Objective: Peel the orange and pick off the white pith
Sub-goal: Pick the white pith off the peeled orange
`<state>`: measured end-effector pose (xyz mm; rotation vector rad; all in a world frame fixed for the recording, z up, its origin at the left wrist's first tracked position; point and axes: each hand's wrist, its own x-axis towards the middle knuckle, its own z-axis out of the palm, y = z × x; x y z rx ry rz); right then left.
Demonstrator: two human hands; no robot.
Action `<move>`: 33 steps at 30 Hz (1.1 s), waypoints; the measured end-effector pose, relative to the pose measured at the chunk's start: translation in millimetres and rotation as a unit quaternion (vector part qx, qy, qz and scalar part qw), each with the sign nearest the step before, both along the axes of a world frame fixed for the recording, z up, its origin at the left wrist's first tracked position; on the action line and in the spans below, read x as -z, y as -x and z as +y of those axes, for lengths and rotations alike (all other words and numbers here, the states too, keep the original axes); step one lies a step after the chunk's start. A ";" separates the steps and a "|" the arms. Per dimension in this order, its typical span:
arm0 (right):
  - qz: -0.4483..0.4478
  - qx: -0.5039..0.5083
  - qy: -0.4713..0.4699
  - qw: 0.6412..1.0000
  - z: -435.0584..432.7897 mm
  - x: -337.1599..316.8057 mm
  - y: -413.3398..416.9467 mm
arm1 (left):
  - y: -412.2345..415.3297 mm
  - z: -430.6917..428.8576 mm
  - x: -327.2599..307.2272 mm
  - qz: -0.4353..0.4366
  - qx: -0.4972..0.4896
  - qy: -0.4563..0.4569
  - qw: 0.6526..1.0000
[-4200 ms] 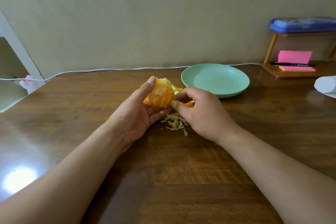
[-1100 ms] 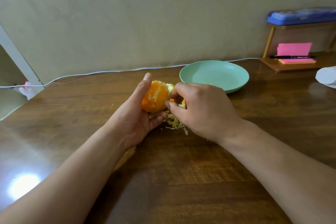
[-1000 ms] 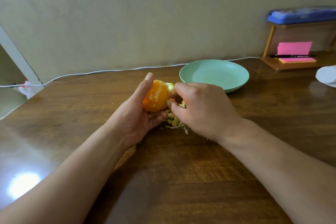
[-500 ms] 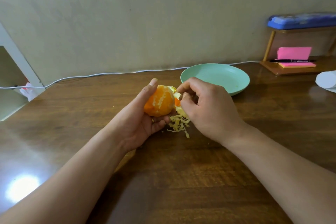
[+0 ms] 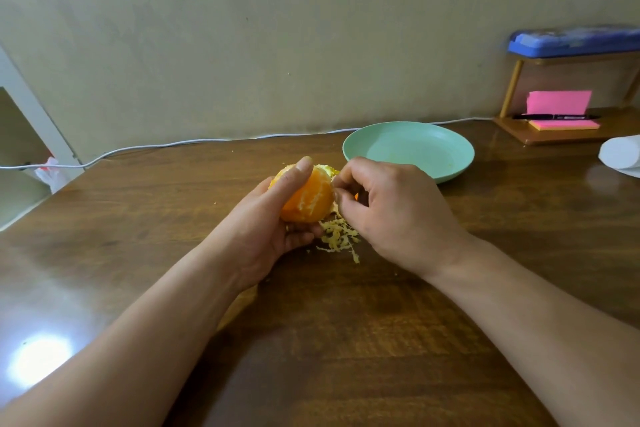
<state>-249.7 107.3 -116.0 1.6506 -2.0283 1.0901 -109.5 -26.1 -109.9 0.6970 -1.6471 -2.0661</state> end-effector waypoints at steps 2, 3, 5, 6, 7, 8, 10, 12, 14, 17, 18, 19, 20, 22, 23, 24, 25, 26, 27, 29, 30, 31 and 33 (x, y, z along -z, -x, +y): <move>0.003 0.002 -0.003 1.000 0.1 0.2 -0.3 | 0.4 -0.8 1.5 0.001 -0.004 0.016 1.000; 0.005 0.002 -0.004 1.000 0.2 0.6 -0.5 | 0.6 -1.0 2.2 0.002 -0.005 0.024 1.000; 0.009 0.003 -0.006 1.000 -0.3 1.2 -0.5 | 0.0 -1.5 3.0 -0.001 -0.007 0.041 0.999; 0.011 0.004 -0.009 1.000 -0.6 1.4 -0.3 | -0.4 -2.0 3.5 -0.003 -0.007 0.048 0.999; 0.011 0.004 -0.011 1.000 -0.7 1.5 -0.1 | -0.9 -2.4 3.9 -0.005 -0.006 0.052 0.999; 0.010 0.004 -0.011 1.000 -0.9 1.7 0.6 | -1.2 -2.6 4.3 -0.007 -0.005 0.054 0.999; -0.009 0.004 -0.009 1.000 -0.6 2.1 2.2 | -1.0 -2.9 4.6 -0.007 -0.001 0.050 0.999; -0.048 0.010 -0.005 0.999 -1.4 3.7 5.7 | -0.7 -3.0 4.7 -0.004 0.005 0.035 0.999; -0.086 0.020 -0.003 0.996 -3.0 6.1 10.3 | -1.1 -3.7 4.4 -0.002 0.007 0.013 1.000; -0.120 0.019 -0.009 0.993 -3.1 5.0 10.6 | -2.3 -4.1 1.4 0.003 -0.002 -0.040 0.999; -0.121 0.016 -0.009 0.992 -2.1 3.7 9.0 | -2.6 -4.7 0.5 0.010 -0.007 -0.061 0.998; -0.120 0.011 -0.009 0.993 -0.7 2.2 6.4 | -3.0 -5.2 -0.4 0.019 -0.011 -0.080 0.997; -0.115 0.004 -0.009 0.993 0.2 1.1 3.4 | -3.4 -5.8 -1.1 0.028 -0.012 -0.094 0.995; -0.095 -0.008 -0.014 0.995 1.3 -0.4 -3.3 | -3.3 -6.2 -2.0 0.043 -0.004 -0.112 0.993; -0.078 -0.009 -0.017 0.997 1.2 -0.4 -5.9 | -3.0 -5.9 -2.0 0.050 -0.001 -0.118 0.992; -0.060 -0.008 -0.019 0.998 0.8 0.4 -7.6 | -2.1 -5.1 -2.1 0.056 0.001 -0.124 0.991; -0.043 -0.005 -0.019 0.999 0.3 1.2 -8.8 | -1.3 -4.5 -1.7 0.058 0.001 -0.125 0.990; -0.028 -0.001 -0.019 0.999 -0.3 2.0 -9.6 | -0.4 -4.4 -0.9 0.058 0.002 -0.122 0.991; -0.018 0.003 -0.017 1.000 -0.9 2.4 -10.1 | 0.3 -4.1 -0.4 0.059 0.005 -0.115 0.992; -0.005 0.010 -0.009 1.000 -1.7 2.5 -10.3 | 0.9 -2.7 0.2 0.059 0.007 -0.101 0.993; 0.002 0.014 -0.004 1.000 -2.2 2.4 -9.9 | 1.2 -2.2 0.3 0.060 0.007 -0.095 0.994; 0.010 0.019 0.001 1.000 -2.4 2.4 -9.6 | 1.4 -1.8 0.7 0.061 0.005 -0.091 0.994; 0.026 0.025 0.004 0.999 -3.2 2.7 -8.8 | 1.7 -1.5 1.4 0.062 0.001 -0.085 0.994</move>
